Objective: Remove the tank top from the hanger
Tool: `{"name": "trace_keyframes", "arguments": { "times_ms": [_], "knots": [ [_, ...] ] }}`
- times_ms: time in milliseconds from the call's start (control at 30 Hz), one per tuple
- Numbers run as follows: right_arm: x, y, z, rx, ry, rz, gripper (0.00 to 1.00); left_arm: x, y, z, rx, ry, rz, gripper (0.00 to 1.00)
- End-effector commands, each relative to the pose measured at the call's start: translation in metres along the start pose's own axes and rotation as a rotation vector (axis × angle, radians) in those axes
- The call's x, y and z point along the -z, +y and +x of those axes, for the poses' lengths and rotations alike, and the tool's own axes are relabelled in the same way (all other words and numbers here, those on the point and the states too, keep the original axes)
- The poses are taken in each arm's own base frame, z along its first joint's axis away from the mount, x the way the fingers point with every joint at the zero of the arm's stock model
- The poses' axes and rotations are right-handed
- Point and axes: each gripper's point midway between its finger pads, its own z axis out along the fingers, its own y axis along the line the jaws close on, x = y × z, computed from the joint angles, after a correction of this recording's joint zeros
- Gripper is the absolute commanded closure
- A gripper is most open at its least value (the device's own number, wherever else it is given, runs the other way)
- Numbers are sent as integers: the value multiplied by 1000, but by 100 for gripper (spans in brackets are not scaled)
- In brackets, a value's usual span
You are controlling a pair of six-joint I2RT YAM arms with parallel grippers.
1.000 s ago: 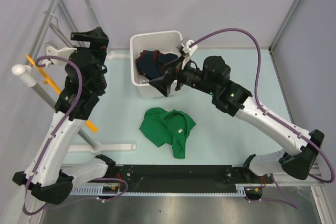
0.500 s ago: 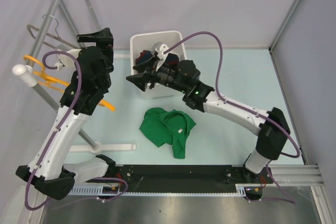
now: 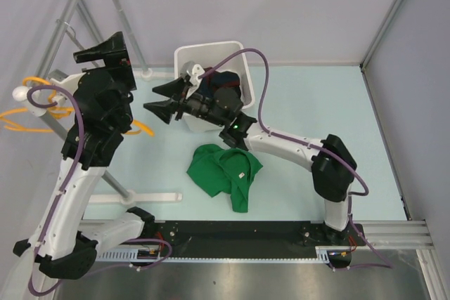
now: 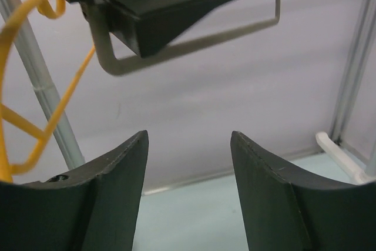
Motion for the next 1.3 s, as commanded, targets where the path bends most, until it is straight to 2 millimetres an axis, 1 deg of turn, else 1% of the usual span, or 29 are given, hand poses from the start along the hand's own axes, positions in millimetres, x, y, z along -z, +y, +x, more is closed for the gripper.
{"name": "trace_keyframes", "arguments": {
  "times_ms": [0, 33, 100, 167, 233, 267, 333, 367, 433, 467, 567, 600, 700, 733, 833, 967, 1100, 1133, 1267],
  "knots": [
    [-31, 17, -38, 39, -187, -33, 37, -1, -15, -4, 48, -12, 19, 12],
    [-37, 20, -35, 39, -206, -42, 37, -2, -14, -4, 46, -10, 16, 13],
    [-43, 26, -35, 43, -230, -46, 38, -1, -16, -4, 47, -10, 18, 13],
    [-50, 27, -35, 47, -245, -34, 40, -2, -16, -7, 45, -22, 16, 13],
    [-52, 28, -39, 55, -272, -26, 41, -1, -19, -10, 42, -32, 20, 13],
    [-53, 26, -35, 57, -273, -14, 42, -1, -21, -11, 42, -37, 23, 12],
    [-55, 29, -40, 73, -286, -21, 44, -3, -20, -11, 39, -39, 15, 13],
    [-57, 29, -36, 82, -280, -26, 45, -3, -20, -10, 43, -33, 13, 13],
    [-58, 29, -35, 109, -279, -23, 46, -3, -20, -12, 47, -34, 10, 13],
    [-60, 28, -39, 139, -285, -23, 47, -2, -21, -14, 51, -38, 11, 13],
    [-63, 34, -40, 185, -275, -50, 47, -2, -21, -14, 62, -24, 1, 13],
    [-64, 35, -36, 216, -258, -50, 47, -2, -18, -17, 71, -26, -9, 13],
    [-68, 43, -35, 278, -253, -59, 47, -2, -13, -19, 92, -16, -17, 16],
    [-69, 43, -32, 283, -248, -57, 47, -1, -14, -21, 94, -20, -15, 16],
    [-70, 49, -32, 290, -251, -69, 47, -2, -14, -23, 95, -26, -17, 16],
    [-70, 58, -30, 308, -245, -87, 47, -2, -13, -20, 113, -15, -19, 18],
    [-71, 54, -35, 315, -269, -51, 48, -4, -10, -18, 148, -15, -28, 18],
    [-71, 54, -32, 315, -268, -44, 48, -4, -7, -17, 152, -14, -33, 18],
    [-73, 56, -30, 349, -270, -18, 48, -2, -4, -20, 165, -14, -38, 18]
  ]
}}
